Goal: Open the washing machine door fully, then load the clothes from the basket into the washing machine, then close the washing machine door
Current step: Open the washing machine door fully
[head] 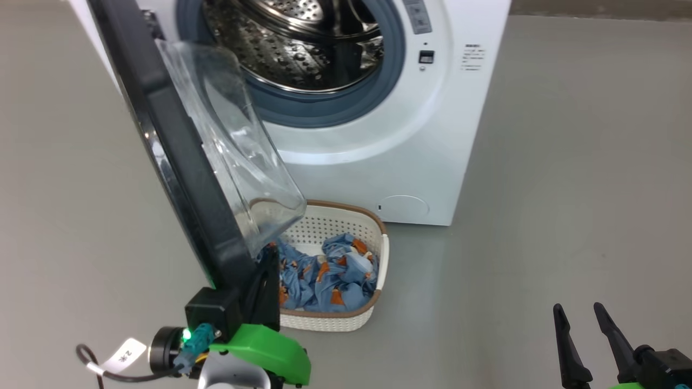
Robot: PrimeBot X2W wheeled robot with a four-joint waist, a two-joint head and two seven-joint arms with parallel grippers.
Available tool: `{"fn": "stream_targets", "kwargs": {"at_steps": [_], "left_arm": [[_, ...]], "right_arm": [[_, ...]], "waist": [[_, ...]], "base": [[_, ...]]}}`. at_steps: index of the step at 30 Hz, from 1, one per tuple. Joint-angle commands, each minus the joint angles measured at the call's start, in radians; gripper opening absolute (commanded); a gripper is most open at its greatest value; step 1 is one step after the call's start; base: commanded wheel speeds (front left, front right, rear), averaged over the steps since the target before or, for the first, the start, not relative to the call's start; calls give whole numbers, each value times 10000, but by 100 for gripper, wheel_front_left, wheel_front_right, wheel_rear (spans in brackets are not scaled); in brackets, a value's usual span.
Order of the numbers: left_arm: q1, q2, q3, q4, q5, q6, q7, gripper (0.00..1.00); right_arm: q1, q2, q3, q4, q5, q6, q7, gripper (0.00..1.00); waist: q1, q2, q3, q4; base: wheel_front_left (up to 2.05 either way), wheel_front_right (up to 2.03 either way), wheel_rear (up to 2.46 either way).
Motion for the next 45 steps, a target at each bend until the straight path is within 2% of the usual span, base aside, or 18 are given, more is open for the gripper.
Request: {"fn": "stream_targets", "kwargs": {"at_steps": [1, 9, 17, 26, 37, 45], "left_arm": [[-145, 373, 567, -265, 113, 231, -5, 0], [123, 594, 726, -526, 88, 451, -37, 0], [206, 821, 1045, -334, -79, 429, -183, 0], [143, 1294, 1792, 322, -300, 366, -604, 0], [-258, 1691, 2982, 1612, -799, -183, -1377, 0], [-821, 1667, 4199, 2868, -1056, -904, -1695, 0]], "right_arm": [[-318, -99, 241, -241, 65, 88, -87, 100], [-313, -99, 192, -335, -5, 88, -66, 100], [-298, -99, 77, -414, -34, 88, -27, 100], [-317, -99, 78, -595, -116, 88, 152, 100], [-395, -99, -34, -1022, -266, 88, 452, 100], [-504, -101, -32, -1272, -348, 88, 624, 100]], "waist": [[0, 0, -1, 258], [0, 0, 71, 1011], [0, 0, 65, 1566], [0, 0, 165, 1795], [0, 0, 589, 1786], [0, 0, 1022, 1831]], "base": [[0, 0, 0], [0, 0, 0], [0, 0, 0], [0, 0, 0], [0, 0, 0], [0, 0, 0]]}}
